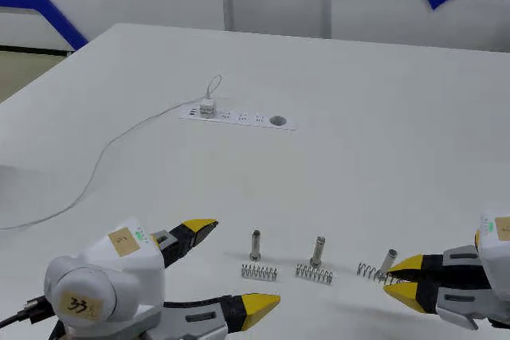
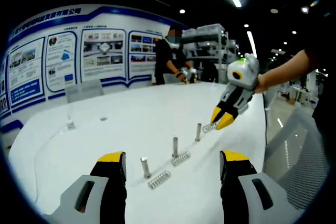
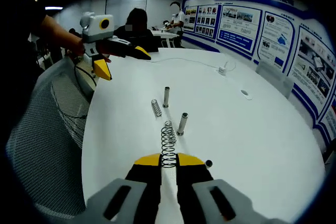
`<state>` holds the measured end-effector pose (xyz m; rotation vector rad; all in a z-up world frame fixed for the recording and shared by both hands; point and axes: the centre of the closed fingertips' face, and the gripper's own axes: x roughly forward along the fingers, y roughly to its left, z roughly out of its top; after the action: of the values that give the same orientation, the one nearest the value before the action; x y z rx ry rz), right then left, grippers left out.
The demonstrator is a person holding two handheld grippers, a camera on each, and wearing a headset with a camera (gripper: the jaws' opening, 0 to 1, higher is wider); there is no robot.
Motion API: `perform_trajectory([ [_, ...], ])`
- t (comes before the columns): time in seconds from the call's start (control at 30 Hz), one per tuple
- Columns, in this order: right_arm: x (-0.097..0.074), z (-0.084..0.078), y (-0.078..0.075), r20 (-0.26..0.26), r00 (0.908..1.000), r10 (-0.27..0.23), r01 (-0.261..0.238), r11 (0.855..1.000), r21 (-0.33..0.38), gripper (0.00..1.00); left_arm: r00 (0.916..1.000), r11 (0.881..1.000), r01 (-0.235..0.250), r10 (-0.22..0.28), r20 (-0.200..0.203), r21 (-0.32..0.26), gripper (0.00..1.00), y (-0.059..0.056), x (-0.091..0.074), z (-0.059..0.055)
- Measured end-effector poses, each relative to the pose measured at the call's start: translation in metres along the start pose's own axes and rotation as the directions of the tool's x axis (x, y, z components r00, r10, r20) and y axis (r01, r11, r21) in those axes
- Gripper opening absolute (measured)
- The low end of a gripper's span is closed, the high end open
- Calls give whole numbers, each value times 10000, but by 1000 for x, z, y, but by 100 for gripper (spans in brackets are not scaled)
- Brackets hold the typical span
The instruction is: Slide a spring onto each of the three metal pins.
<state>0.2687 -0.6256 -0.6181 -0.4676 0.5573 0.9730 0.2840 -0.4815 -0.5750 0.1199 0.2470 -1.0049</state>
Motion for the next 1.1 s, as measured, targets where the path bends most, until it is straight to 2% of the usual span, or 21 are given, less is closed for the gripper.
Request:
perform_trajectory([
  [0.07, -1, 7, 2, 31, 9999, 107, -106, 9996, -277, 10, 9998, 9993, 148, -154, 153, 338, 71, -2, 3, 8],
  [0.23, -7, 25, 4, 95, 9996, 248, -239, 9960, -860, 10, 9977, 9973, 521, -542, 403, 515, 71, -8, 11, 23],
  [0.4, -9, 40, 9, 164, 9987, 491, -467, 9910, -1255, 10, 9945, 9928, 849, -896, 538, 845, 68, -16, 16, 30],
  [0.5, -10, 50, 14, 249, 9974, 671, -626, 9866, -1509, 10, 9901, 9878, 1215, -1275, 583, 974, 68, -25, 19, 35],
  [0.8, -7, 68, 27, 305, 9934, 1101, -1015, 9730, -2072, 10, 9733, 9652, 2187, -2262, 380, 1436, 61, -48, 33, 38],
  [0.9, -8, 76, 32, 448, 9912, 1242, -1109, 9675, -2274, 10, 9592, 9519, 2759, -2816, 260, 1332, 53, -58, 34, 36],
  [0.97, -8, 79, 35, 487, 9903, 1299, -1147, 9643, -2386, 10, 9573, 9490, 2826, -2882, 213, 1400, 47, -60, 35, 36],
  [1.1, -7, 84, 39, 617, 9870, 1481, -1286, 9601, -2484, 10, 9520, 9429, 3011, -3059, 122, 1424, 45, -65, 35, 33],
])
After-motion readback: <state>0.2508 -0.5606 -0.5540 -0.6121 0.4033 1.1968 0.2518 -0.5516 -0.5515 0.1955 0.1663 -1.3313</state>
